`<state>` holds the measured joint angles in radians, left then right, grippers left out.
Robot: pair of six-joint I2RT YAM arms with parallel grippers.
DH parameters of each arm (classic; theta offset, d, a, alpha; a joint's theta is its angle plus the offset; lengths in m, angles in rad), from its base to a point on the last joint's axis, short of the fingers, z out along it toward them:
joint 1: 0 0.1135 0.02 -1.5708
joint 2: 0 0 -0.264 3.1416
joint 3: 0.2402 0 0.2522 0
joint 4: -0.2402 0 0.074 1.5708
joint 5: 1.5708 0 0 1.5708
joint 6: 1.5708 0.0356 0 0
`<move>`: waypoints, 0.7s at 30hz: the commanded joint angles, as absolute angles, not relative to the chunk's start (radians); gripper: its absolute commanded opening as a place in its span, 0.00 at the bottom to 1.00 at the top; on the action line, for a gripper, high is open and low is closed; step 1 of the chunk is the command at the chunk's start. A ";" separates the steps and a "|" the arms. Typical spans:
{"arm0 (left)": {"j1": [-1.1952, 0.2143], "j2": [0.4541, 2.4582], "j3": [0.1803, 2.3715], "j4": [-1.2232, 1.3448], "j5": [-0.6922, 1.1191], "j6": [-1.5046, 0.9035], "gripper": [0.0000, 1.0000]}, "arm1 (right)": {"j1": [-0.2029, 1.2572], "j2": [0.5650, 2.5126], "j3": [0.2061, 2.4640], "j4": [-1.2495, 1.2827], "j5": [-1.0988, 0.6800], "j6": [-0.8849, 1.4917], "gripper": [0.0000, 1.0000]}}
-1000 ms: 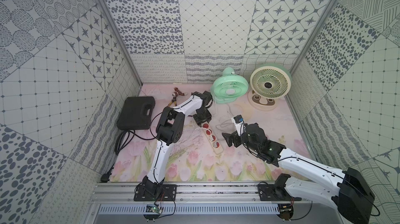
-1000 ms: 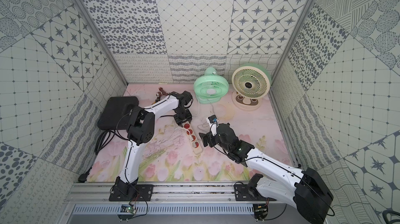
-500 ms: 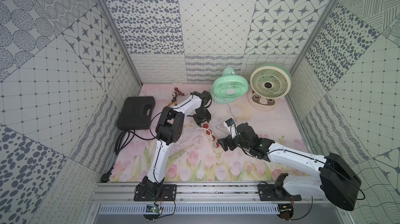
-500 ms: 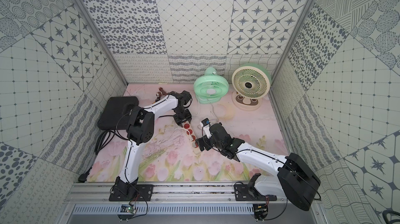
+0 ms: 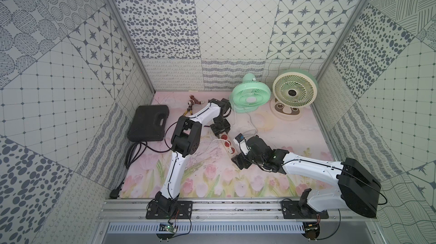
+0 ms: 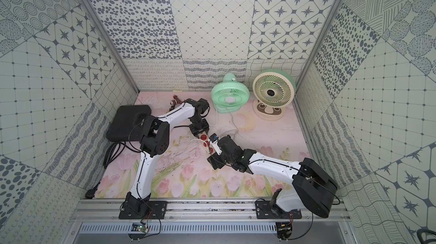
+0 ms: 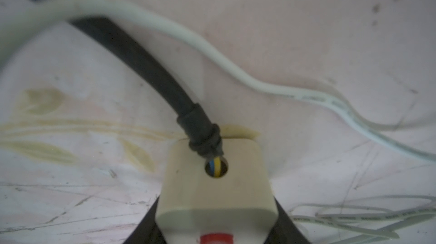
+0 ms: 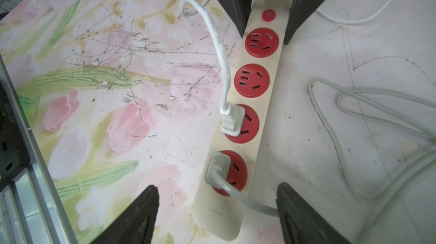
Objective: Unplug the desk fan from the power strip
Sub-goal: Remove the plug from the socket.
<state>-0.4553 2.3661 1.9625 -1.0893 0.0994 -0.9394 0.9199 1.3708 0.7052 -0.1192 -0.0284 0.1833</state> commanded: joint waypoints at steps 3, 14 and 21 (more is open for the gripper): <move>-0.449 2.441 1.945 -1.179 0.069 -0.999 0.00 | 0.950 1.291 0.719 -0.201 0.045 0.195 0.78; -0.446 2.468 1.981 -1.210 0.074 -1.036 0.00 | 0.952 1.300 0.726 -0.220 -0.044 0.282 0.67; -0.446 2.469 1.989 -1.227 0.056 -1.027 0.00 | 0.951 1.425 0.775 -0.196 -0.040 0.293 0.57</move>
